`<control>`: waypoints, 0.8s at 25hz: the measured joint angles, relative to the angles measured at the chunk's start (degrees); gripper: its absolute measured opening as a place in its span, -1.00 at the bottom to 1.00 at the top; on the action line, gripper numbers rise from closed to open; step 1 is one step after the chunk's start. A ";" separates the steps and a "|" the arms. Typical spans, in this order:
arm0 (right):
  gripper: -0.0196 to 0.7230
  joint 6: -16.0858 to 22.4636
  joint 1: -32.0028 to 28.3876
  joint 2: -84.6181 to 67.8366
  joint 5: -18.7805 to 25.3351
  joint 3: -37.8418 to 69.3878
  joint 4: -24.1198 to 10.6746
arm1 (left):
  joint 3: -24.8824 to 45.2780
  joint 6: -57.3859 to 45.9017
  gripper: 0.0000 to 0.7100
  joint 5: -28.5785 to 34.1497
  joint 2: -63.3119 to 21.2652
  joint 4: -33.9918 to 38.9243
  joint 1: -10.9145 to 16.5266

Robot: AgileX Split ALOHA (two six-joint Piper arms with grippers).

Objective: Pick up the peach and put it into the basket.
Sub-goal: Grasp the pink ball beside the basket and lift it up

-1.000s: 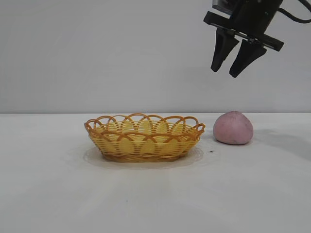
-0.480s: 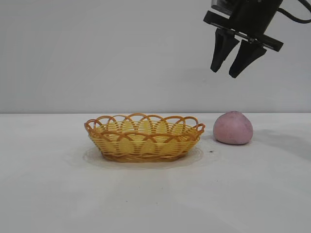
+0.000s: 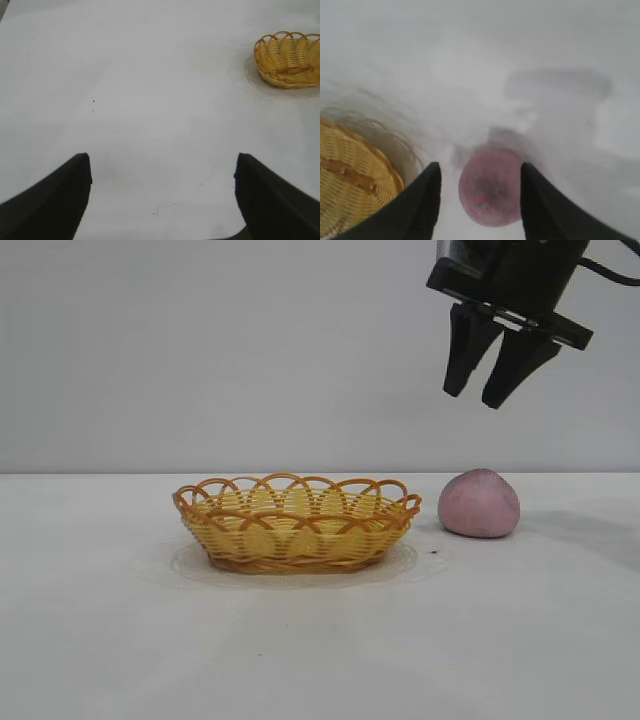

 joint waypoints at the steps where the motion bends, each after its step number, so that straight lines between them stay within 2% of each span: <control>1: -0.15 0.00 0.00 0.32 1.11 0.00 -0.54 | 0.00 0.08 0.48 0.00 0.00 0.00 0.00; 4: -0.15 0.00 0.00 2.34 3.20 0.00 -1.54 | 0.00 0.08 0.48 0.00 -0.13 0.00 0.09; 6: -0.15 0.00 0.00 4.36 4.01 0.00 -1.54 | 0.00 0.08 0.48 0.00 -0.13 0.00 1.08; 12: -0.15 0.00 0.00 9.32 3.30 0.00 -1.54 | 0.00 0.08 0.48 0.00 -0.13 0.00 8.76; 13: -0.41 0.00 0.00 9.87 2.70 0.00 -1.36 | 0.00 0.08 0.48 0.00 -0.13 0.00 9.08; 15: -0.72 0.00 0.00 10.09 2.11 -0.13 0.01 | 0.00 0.08 0.48 0.00 -0.13 0.10 9.17; 16: -0.81 -0.11 0.00 9.79 1.98 -0.40 1.09 | 0.00 0.08 0.48 0.00 -0.13 0.10 9.17; 17: -0.79 -0.35 0.11 9.09 1.87 -0.42 1.94 | 0.00 0.08 0.48 0.00 -0.13 0.10 9.17; 18: -0.95 -0.47 0.35 8.04 1.87 -0.64 2.46 | 0.00 0.08 0.48 0.00 -0.13 0.10 9.17; 20: -0.95 -0.47 1.69 5.38 1.76 -1.25 2.47 | 0.00 0.08 0.48 0.00 -0.13 0.10 9.17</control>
